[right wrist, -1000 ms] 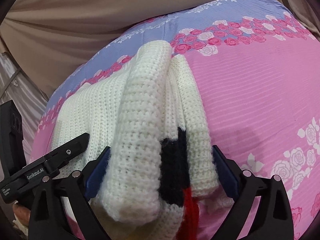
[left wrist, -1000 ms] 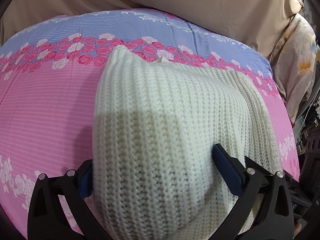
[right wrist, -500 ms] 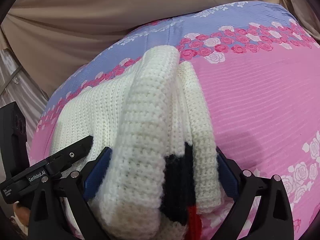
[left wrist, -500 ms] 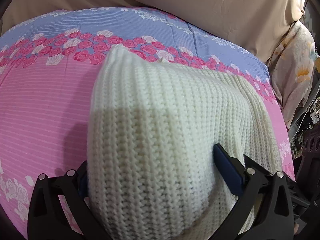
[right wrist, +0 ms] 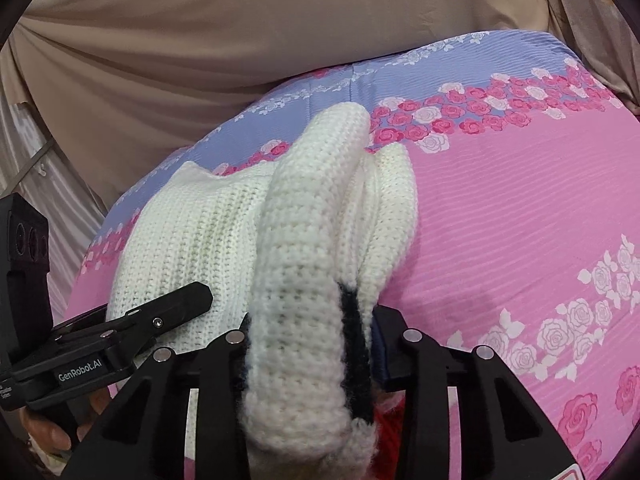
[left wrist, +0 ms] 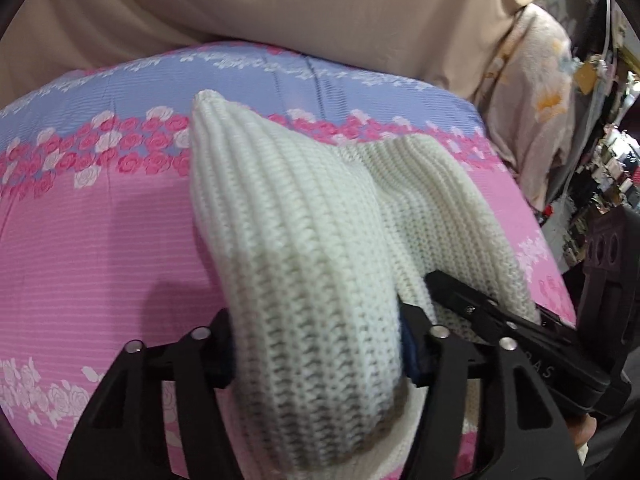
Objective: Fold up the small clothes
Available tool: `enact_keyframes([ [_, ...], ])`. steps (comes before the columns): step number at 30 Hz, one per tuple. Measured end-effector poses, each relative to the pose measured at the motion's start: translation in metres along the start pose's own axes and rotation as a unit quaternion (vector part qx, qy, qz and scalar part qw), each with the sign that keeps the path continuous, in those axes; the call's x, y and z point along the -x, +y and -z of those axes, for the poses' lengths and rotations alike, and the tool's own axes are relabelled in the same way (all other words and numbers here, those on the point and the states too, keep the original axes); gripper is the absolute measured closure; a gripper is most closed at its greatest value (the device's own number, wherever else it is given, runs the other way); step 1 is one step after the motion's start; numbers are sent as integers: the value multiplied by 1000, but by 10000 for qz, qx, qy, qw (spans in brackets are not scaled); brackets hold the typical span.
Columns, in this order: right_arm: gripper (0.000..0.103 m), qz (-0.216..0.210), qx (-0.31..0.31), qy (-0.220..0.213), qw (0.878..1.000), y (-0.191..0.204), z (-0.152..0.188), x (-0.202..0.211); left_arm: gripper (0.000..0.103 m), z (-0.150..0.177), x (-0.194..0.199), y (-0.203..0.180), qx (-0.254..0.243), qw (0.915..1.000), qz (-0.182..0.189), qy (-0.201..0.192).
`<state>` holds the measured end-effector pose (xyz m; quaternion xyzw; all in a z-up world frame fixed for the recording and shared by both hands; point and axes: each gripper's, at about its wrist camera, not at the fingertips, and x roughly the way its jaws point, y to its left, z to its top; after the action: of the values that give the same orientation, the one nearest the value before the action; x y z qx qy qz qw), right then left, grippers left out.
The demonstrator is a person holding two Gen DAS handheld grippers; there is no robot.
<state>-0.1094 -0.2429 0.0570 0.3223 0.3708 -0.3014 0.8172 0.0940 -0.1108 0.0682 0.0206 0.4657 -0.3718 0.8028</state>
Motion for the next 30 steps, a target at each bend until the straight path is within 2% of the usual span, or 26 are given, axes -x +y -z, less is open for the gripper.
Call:
enact_keyframes([
  [4, 67, -45, 71, -325, 9994, 12, 5, 31, 53, -3, 27, -11, -240, 9988, 399, -161],
  [10, 67, -115, 352, -1347, 9902, 39, -1, 90, 53, -21, 90, -31, -754, 9897, 711, -990],
  [13, 66, -330, 633, -1988, 9774, 60, -16, 122, 53, -33, 131, -36, -995, 9788, 785, -1611],
  [16, 65, -731, 924, -2544, 9599, 83, -34, 147, 53, -49, 173, -32, -1179, 9640, 751, -2264],
  [18, 64, -1029, 1050, -2751, 9501, 99, -50, 153, 53, -60, 196, -21, -1221, 9553, 663, -2608],
  [20, 63, -1261, 1195, -2862, 9423, 116, -68, 146, 52, -74, 208, -4, -1163, 9513, 560, -2800],
  [22, 60, -1413, 1238, -2799, 9415, 128, -87, 127, 50, -88, 207, 18, -1063, 9525, 415, -2823],
  [23, 57, -1481, 1223, -2681, 9440, 132, -97, 110, 49, -98, 199, 33, -974, 9561, 253, -2753],
  [24, 51, -1527, 1164, -2504, 9489, 136, -107, 88, 47, -104, 189, 45, -890, 9597, 95, -2664],
  [26, 44, -1525, 923, -2094, 9615, 134, -120, 37, 33, -117, 146, 90, -409, 9711, -169, -2347],
  [27, 40, -1457, 764, -1781, 9702, 129, -123, 1, 16, -119, 123, 110, -160, 9762, -344, -2137],
  [29, 40, -1150, 519, -1151, 9853, 114, -122, -66, 15, -110, 73, 153, 437, 9832, -852, -1551],
  [30, 42, -612, 409, -830, 9938, 106, -114, -97, 17, -102, 57, 170, 633, 9839, -989, -1350],
])
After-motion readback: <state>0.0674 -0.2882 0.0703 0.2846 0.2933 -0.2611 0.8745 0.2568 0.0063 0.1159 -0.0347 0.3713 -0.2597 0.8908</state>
